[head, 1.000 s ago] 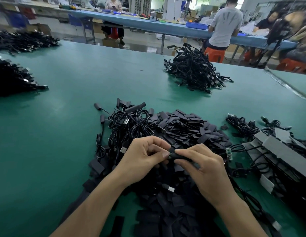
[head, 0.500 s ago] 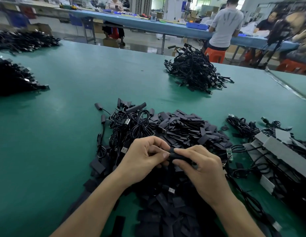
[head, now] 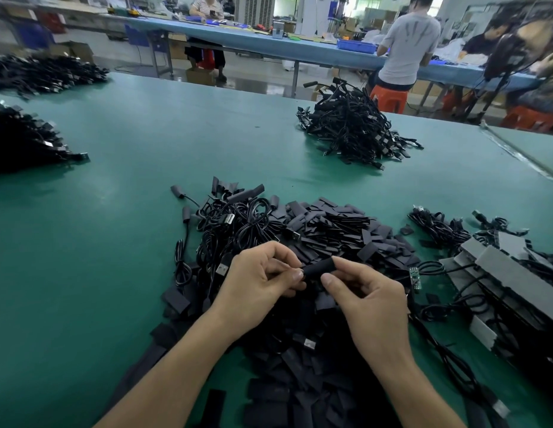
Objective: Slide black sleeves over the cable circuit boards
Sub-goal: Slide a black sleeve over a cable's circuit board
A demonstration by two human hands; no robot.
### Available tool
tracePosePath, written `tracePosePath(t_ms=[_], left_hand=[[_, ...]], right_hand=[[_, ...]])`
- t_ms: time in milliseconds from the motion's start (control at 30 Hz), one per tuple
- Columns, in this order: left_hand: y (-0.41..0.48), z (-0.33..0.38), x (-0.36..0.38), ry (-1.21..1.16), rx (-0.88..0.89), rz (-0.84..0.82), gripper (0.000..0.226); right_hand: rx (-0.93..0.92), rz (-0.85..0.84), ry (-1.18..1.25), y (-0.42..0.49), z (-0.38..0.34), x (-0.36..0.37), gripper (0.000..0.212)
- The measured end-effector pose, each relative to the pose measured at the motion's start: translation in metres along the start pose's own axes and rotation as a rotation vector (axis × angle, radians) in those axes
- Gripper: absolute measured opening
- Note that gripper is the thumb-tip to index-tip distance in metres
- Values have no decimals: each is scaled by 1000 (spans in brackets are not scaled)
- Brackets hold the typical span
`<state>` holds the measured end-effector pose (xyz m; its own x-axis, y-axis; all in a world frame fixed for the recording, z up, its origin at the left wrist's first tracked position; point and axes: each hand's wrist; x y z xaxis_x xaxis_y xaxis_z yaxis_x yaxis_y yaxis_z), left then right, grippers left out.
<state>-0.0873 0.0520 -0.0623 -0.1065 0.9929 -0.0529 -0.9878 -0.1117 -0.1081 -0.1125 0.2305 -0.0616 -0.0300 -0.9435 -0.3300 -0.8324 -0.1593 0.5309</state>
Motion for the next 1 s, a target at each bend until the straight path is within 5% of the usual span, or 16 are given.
tracePosePath(t_ms=[300, 633, 700, 833, 1000], left_hand=[[-2, -3, 2, 122, 97, 58, 24], [-15, 19, 8, 642, 539, 307, 24], [-15, 26, 9, 643, 548, 348, 22], [-12, 56, -10, 485, 467, 625, 21], [3, 81, -52, 462, 166, 806, 21]], right_hand=[[-25, 8, 47, 0, -4, 0, 21], [56, 262, 716, 21, -20, -30, 10], [0, 254, 456, 22, -17, -38, 11], [-70, 125, -445, 26, -2, -64, 11], [325, -221, -796, 22, 6, -84, 15]])
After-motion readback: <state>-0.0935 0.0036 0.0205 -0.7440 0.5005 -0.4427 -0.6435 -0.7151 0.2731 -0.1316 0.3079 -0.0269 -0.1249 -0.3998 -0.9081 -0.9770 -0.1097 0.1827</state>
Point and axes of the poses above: each hand's wrist, its own y-axis towards the middle knuckle, its own x-axis out of the palm, z = x × y, and after that the axes turned 15 degrees about -x, right-handed
